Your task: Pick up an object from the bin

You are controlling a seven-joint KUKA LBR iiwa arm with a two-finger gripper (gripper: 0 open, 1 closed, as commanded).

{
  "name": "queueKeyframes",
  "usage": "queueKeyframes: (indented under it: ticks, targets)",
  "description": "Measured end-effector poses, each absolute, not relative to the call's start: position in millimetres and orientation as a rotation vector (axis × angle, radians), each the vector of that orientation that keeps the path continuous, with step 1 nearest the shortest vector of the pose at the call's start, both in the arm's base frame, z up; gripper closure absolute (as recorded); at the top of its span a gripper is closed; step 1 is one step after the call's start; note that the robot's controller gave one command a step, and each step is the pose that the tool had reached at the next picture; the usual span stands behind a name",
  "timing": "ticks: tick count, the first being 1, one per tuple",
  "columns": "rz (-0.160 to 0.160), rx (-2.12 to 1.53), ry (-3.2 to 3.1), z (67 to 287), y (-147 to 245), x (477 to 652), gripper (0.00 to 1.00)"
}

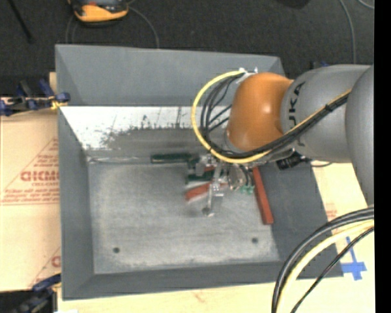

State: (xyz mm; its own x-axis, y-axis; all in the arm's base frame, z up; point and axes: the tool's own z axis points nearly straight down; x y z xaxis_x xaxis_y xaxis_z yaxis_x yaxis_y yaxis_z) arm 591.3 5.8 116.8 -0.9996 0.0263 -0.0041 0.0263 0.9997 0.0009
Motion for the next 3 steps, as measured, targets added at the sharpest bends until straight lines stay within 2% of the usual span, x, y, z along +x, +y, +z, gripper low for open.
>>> queueKeyframes:
  ticks: [1, 2, 3]
  targets:
    - [0.000, -0.014, 3.129, 86.6, 19.9, 643.0, 1.00]
    - [0.000, -0.013, 3.129, 86.6, 19.9, 643.0, 1.00]
    - [0.003, -0.018, 3.136, 214.8, 57.8, 652.1, 1.00]
